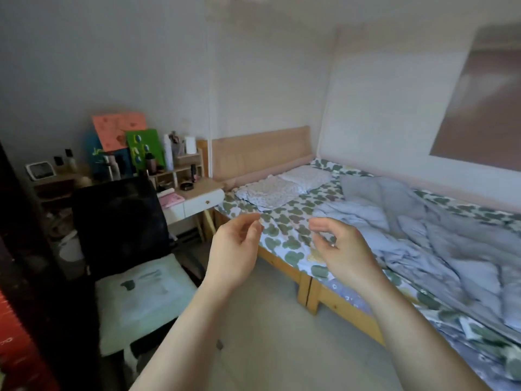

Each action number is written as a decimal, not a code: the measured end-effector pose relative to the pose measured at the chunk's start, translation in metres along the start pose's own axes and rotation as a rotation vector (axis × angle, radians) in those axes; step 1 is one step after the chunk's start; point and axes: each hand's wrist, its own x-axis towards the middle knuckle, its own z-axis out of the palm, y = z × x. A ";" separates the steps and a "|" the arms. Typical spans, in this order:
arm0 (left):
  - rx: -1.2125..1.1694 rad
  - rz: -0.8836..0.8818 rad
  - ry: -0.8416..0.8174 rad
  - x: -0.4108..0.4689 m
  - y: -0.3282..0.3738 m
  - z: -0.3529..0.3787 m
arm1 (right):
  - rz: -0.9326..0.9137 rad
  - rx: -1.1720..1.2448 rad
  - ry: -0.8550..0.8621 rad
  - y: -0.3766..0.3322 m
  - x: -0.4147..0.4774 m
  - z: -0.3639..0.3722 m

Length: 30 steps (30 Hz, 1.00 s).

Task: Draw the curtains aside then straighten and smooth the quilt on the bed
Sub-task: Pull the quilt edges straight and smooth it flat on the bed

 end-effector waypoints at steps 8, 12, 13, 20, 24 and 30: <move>-0.068 -0.022 -0.130 0.038 -0.013 0.083 | 0.110 -0.006 0.100 0.069 0.022 -0.037; -0.101 -0.052 -0.173 0.066 -0.033 0.109 | 0.179 0.003 0.138 0.102 0.047 -0.035; -0.109 -0.054 -0.178 0.077 -0.039 0.115 | 0.193 -0.002 0.142 0.110 0.057 -0.033; -0.091 -0.050 -0.237 0.174 -0.068 0.145 | 0.249 -0.058 0.196 0.144 0.143 -0.021; -0.074 -0.052 -0.288 0.242 -0.084 0.158 | 0.281 -0.086 0.235 0.156 0.207 -0.011; -0.086 -0.060 -0.337 0.326 -0.113 0.191 | 0.323 -0.047 0.318 0.181 0.279 0.006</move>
